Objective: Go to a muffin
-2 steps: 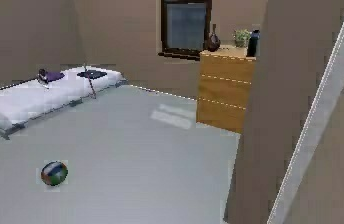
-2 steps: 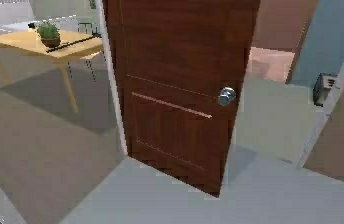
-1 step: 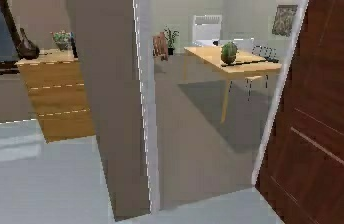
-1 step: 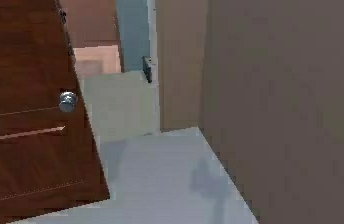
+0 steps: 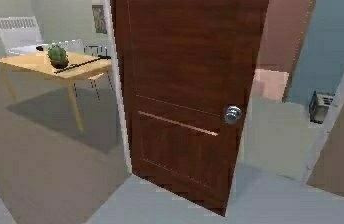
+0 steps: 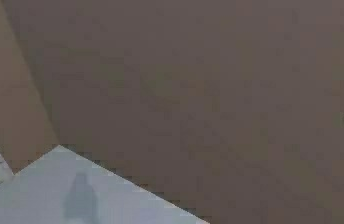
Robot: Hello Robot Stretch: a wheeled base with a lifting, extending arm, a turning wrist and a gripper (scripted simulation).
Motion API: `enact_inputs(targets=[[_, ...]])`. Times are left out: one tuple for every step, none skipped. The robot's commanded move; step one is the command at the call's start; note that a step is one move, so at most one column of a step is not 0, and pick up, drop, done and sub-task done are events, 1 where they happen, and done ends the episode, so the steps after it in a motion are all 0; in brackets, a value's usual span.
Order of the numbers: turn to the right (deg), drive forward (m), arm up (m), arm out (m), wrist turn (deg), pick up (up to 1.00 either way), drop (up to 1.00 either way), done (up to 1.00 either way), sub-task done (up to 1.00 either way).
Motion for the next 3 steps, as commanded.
enact_inputs(targets=[[45.0, 0.00, 0.00, 0.00, 0.0, 0.00, 0.00, 0.00, 0.00], [0.0, 1.00, 0.00, 0.00, 0.0, 0.00, 0.00, 0.00, 0.00], [6.0, 0.00, 0.00, 0.00, 0.0, 0.00, 0.00, 0.00, 0.00]])
